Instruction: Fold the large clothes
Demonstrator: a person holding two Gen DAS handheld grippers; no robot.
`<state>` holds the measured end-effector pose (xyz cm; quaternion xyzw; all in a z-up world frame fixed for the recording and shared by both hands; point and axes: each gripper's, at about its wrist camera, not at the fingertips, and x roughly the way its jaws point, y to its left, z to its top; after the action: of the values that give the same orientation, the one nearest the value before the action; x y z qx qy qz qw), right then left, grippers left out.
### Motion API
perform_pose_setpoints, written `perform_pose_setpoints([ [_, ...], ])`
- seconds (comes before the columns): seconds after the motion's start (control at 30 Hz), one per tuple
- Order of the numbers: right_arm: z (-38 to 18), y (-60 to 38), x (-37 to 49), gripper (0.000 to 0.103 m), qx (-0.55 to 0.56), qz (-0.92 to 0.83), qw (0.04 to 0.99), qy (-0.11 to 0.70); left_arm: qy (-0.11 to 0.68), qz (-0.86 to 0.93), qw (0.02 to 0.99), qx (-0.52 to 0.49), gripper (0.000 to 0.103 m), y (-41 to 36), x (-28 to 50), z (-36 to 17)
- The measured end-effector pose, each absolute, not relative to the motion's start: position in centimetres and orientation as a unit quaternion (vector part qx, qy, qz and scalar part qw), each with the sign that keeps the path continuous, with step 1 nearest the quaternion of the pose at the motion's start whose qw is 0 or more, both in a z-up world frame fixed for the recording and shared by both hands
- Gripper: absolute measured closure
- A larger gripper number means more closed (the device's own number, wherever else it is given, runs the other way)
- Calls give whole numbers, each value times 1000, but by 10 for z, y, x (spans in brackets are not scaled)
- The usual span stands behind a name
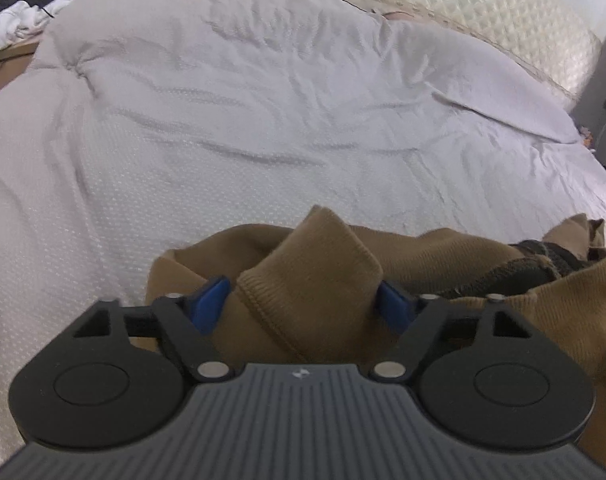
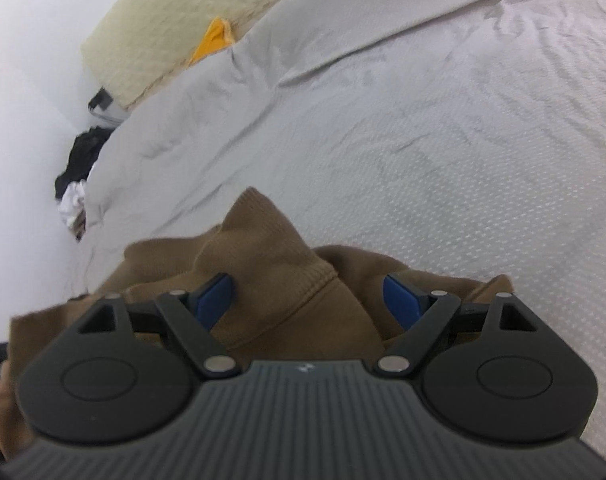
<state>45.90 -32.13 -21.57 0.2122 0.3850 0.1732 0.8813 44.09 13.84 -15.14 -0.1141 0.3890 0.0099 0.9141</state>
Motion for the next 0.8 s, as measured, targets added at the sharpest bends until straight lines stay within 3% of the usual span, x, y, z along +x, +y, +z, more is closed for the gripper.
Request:
perform_pose_setpoints([
  [0.03, -217, -318, 461, 19, 206, 182, 881, 385, 386, 12, 916, -113, 34, 138, 441, -151],
  [0.1, -218, -312, 461, 19, 194, 188, 886, 377, 382, 22, 918, -107, 53, 136, 440, -152],
  [0.17, -216, -306, 461, 26, 183, 200, 889, 369, 374, 32, 922, -98, 64, 135, 438, -151],
  [0.27, -212, -298, 459, 49, 157, 202, 896, 363, 350, 47, 930, -105, 77, 138, 432, -146],
  [0.3, -210, -296, 458, 70, 147, 195, 900, 360, 339, 51, 933, -110, 78, 140, 429, -143],
  [0.33, -208, -296, 457, 77, 139, 185, 904, 359, 327, 55, 936, -116, 79, 142, 426, -139],
  [0.43, -199, -301, 449, 83, 140, 184, 912, 339, 291, 68, 945, -135, 80, 150, 415, -125],
  [0.63, -166, -326, 423, 86, 201, 163, 928, 267, 209, 91, 955, -188, 81, 171, 383, -94],
  [0.8, -150, -327, 404, 86, 190, 114, 948, 230, 173, 72, 955, -228, 81, 180, 377, -81],
])
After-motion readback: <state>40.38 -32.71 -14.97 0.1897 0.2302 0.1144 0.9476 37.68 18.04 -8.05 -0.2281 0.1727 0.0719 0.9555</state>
